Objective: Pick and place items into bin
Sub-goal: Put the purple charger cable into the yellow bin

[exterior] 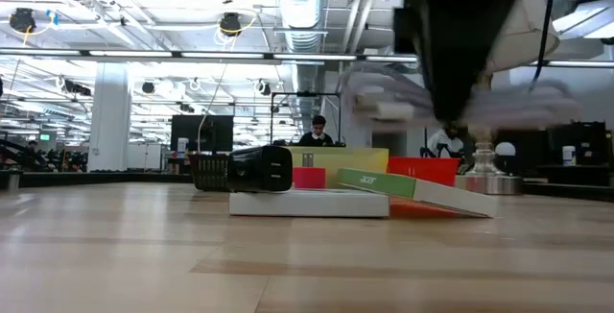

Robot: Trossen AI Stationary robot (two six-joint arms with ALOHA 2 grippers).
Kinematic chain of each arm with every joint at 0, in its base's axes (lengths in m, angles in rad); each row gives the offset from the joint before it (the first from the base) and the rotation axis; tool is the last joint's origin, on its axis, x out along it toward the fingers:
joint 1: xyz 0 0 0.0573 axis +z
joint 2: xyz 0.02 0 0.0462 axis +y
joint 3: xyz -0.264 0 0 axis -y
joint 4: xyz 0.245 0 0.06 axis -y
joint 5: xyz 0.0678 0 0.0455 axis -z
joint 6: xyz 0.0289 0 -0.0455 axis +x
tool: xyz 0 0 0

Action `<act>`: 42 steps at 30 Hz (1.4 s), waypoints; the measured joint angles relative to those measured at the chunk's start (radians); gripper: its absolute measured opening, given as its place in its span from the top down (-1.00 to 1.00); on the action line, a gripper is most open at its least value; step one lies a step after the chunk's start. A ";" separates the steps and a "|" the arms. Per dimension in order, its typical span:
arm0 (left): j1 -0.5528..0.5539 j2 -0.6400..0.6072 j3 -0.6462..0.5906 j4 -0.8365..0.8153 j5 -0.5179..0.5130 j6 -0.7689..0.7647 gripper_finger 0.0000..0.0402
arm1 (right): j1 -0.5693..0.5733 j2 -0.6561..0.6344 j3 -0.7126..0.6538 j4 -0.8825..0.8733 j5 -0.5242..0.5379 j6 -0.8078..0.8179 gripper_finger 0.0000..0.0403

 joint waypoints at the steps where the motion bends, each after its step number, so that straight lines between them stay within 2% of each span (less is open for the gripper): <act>1: 0.000 0.000 0.000 0.000 0.000 0.002 0.44 | -0.011 -0.001 0.016 -0.024 0.003 -0.017 0.88; 6: 0.000 0.000 0.000 0.000 0.000 0.009 0.44 | -0.089 -0.002 0.093 -0.150 0.028 -0.131 0.79; 11: 0.000 0.000 0.000 -0.017 0.000 0.028 0.44 | -0.192 -0.002 0.167 -0.231 0.029 -0.276 0.88; 19: 0.000 0.000 0.000 -0.052 0.000 0.038 0.44 | -0.393 -0.003 0.270 -0.289 0.055 -0.487 0.80; 26: 0.000 0.000 0.000 -0.078 -0.001 0.039 0.44 | -0.582 -0.003 0.317 -0.296 0.056 -0.625 0.87; 35: 0.000 0.000 0.000 -0.093 -0.001 0.039 0.44 | -0.802 -0.003 0.320 -0.243 0.053 -0.666 0.76; 42: 0.000 0.000 0.000 -0.093 -0.002 0.039 0.44 | -0.905 -0.003 0.320 -0.188 0.052 -0.657 0.78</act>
